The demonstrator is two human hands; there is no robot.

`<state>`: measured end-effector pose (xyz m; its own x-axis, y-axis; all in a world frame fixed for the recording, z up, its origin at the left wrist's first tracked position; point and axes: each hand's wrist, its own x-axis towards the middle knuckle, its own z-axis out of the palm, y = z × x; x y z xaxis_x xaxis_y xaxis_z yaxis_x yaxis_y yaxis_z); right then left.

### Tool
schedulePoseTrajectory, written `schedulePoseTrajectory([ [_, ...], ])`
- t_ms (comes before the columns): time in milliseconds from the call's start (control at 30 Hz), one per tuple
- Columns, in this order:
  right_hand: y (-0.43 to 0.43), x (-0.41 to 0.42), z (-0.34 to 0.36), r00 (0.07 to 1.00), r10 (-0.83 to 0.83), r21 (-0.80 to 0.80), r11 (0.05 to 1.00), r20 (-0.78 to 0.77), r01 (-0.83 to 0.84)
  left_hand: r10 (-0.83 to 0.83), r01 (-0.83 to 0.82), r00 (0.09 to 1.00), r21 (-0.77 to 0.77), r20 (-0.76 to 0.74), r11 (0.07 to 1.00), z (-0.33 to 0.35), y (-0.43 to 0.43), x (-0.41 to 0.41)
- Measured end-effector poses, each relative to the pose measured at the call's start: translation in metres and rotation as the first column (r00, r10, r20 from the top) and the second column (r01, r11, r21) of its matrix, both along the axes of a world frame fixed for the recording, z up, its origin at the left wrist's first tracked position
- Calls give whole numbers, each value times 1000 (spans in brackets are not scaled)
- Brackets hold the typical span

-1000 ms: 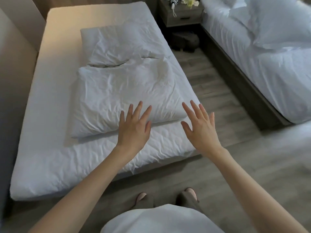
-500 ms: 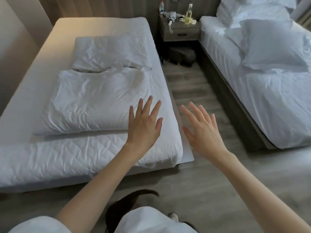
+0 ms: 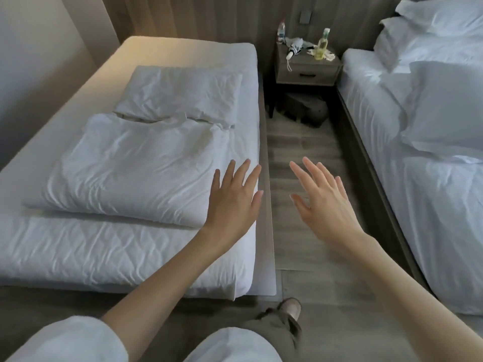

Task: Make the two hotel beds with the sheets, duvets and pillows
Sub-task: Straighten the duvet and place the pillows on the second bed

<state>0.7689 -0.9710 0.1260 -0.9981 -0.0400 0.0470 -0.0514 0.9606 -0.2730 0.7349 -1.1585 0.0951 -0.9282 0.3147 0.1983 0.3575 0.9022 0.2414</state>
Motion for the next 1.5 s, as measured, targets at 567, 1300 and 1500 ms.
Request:
schedulePoseTrajectory([
  [567,167,-236,11,903,428,31,903,37,-429,444,-439,894,96,-52,894,-29,170,-133],
  [1300,123,-486,-58,579,718,-345,694,386,-632,953,-966,257,69,158,249,-68,204,-186],
  [1500,63,-535,-89,509,709,-415,701,488,-580,938,-987,159,72,307,144,-107,151,-232],
])
